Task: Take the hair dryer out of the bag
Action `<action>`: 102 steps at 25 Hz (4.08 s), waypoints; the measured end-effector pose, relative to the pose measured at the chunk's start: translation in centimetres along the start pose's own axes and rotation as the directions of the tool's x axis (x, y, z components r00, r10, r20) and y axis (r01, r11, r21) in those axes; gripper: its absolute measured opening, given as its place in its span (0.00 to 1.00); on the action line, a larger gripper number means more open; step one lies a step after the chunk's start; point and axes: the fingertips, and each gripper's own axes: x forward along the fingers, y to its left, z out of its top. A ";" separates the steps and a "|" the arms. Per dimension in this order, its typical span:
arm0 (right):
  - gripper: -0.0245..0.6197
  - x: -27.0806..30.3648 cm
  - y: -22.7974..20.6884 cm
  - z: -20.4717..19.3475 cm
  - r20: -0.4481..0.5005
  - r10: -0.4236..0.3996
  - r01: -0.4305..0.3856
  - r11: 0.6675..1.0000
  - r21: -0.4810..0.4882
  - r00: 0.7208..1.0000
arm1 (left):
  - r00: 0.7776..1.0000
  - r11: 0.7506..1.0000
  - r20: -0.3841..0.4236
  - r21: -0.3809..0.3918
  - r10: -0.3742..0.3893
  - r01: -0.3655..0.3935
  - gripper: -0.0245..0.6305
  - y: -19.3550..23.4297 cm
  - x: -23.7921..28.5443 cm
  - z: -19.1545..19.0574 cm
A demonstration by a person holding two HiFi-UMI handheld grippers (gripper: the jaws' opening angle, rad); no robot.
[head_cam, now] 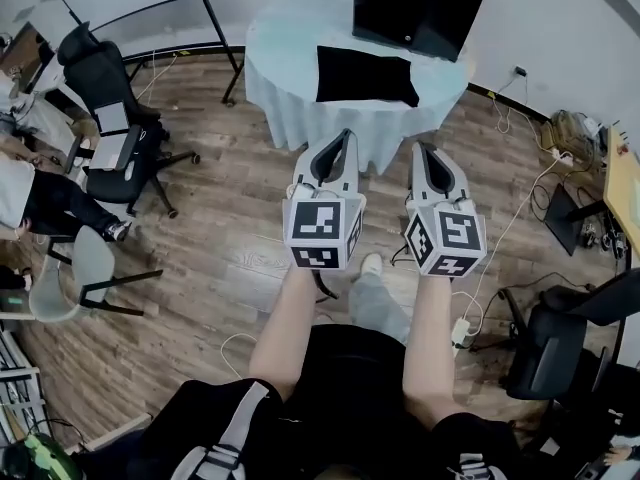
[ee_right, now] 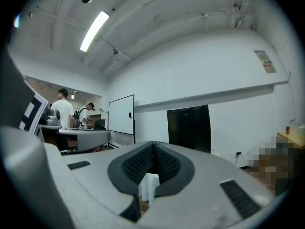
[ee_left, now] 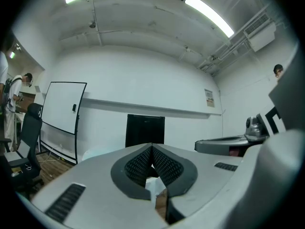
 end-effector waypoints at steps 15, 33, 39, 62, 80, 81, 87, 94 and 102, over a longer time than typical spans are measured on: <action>0.05 8.6 -13.3 1.3 0.029 0.011 -0.015 0.991 0.136 1.000 | 0.997 0.989 -0.072 0.144 -0.012 0.022 0.06 -4.6 14.0 0.7; 0.05 14.0 -19.0 3.7 0.038 0.008 -0.011 0.996 0.087 0.999 | 0.999 0.996 -0.029 0.081 -0.025 0.027 0.06 -3.5 20.8 1.4; 0.05 18.5 -18.5 0.3 -0.055 0.032 -0.027 0.995 0.094 0.998 | 0.992 0.999 -0.125 0.030 -0.024 0.028 0.06 -0.9 24.3 -2.6; 0.05 30.4 -24.8 -11.1 -0.307 -0.019 0.104 0.960 0.261 0.951 | 0.815 0.994 -0.577 0.041 -0.055 0.097 0.16 5.6 38.2 -18.1; 0.05 35.7 -27.3 -15.3 -0.397 -0.111 0.239 0.927 0.289 0.911 | 0.716 0.947 -0.682 0.108 -0.151 0.302 0.34 7.0 46.0 -24.6; 0.05 35.8 -27.4 -15.3 -0.393 -0.121 0.248 0.924 0.290 0.911 | 0.710 0.941 -0.687 0.113 -0.157 0.318 0.35 7.0 46.3 -24.8; 0.05 36.1 -28.7 -15.9 -0.406 -0.165 0.294 0.914 0.280 0.899 | 0.702 0.920 -0.687 0.126 -0.189 0.371 0.39 7.0 47.8 -26.0; 0.05 37.1 -29.6 -15.8 -0.419 -0.175 0.303 0.916 0.263 0.891 | 0.660 0.896 -0.709 0.091 -0.249 0.435 0.35 5.6 48.2 -27.4; 0.05 38.5 -28.1 -15.8 -0.445 -0.135 0.258 0.938 0.230 0.885 | 0.668 0.895 -0.692 0.072 -0.272 0.439 0.20 5.4 48.0 -26.8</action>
